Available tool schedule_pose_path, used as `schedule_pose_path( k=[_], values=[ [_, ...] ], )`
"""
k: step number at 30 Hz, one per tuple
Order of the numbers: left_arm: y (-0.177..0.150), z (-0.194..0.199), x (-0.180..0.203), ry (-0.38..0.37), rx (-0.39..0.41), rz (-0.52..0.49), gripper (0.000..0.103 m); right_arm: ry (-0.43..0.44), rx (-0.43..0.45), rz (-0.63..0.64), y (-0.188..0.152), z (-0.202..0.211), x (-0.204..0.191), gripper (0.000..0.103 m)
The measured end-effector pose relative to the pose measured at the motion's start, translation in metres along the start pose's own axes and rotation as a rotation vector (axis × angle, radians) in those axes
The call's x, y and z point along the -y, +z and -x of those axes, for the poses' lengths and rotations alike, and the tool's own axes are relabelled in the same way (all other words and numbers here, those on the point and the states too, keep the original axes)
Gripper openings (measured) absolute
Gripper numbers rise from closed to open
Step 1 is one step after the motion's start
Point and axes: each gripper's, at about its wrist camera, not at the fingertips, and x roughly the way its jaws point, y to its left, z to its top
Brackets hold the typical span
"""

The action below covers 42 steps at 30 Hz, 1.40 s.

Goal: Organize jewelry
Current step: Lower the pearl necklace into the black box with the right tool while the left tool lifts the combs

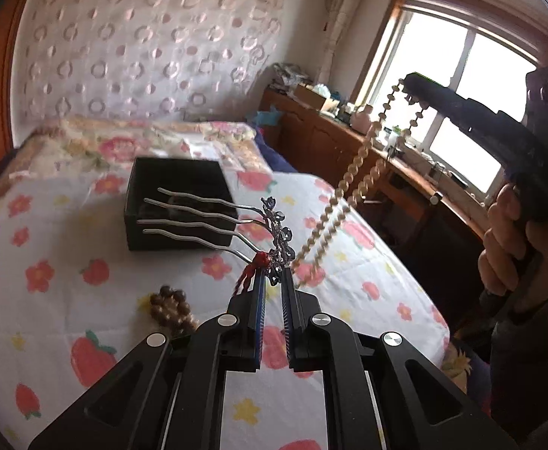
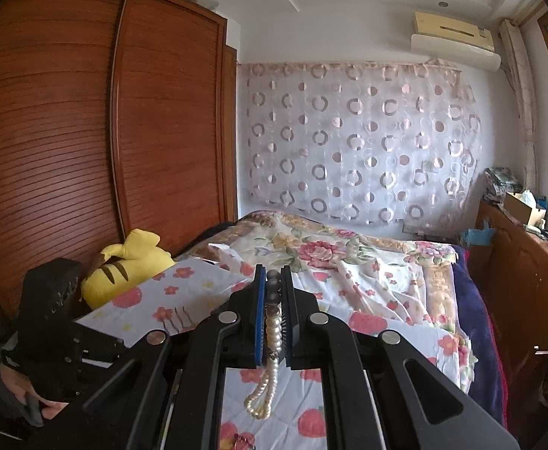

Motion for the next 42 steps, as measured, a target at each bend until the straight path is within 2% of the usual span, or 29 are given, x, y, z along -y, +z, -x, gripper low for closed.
schedule_pose_path(
  k=[7,12,15,19,24,33,42],
  values=[
    [-0.025,-0.017,-0.024,-0.022,-0.095,0.067,0.008,0.011,-0.048,0.011,-0.001,-0.026,-0.002,0.009],
    [-0.040,-0.021,-0.041,-0.092,-0.149,0.172,0.008,0.014,-0.037,0.030,0.023,-0.042,-0.004,0.009],
    [-0.046,-0.021,-0.042,-0.112,-0.162,0.193,0.008,0.016,-0.021,0.043,0.043,-0.051,-0.008,0.009],
    [-0.053,-0.022,-0.037,-0.195,-0.210,0.236,0.008,0.012,-0.011,0.066,0.066,-0.068,-0.011,0.009],
    [-0.058,-0.029,-0.025,-0.280,-0.256,0.258,0.007,0.007,-0.027,0.082,0.079,-0.090,-0.013,0.009],
    [-0.065,-0.032,-0.023,-0.340,-0.296,0.285,0.007,-0.008,-0.152,0.132,0.059,-0.151,-0.017,0.009],
    [-0.054,-0.019,-0.022,-0.483,-0.292,0.363,0.007,-0.036,-0.218,0.142,0.043,-0.181,-0.013,0.009]
  ],
)
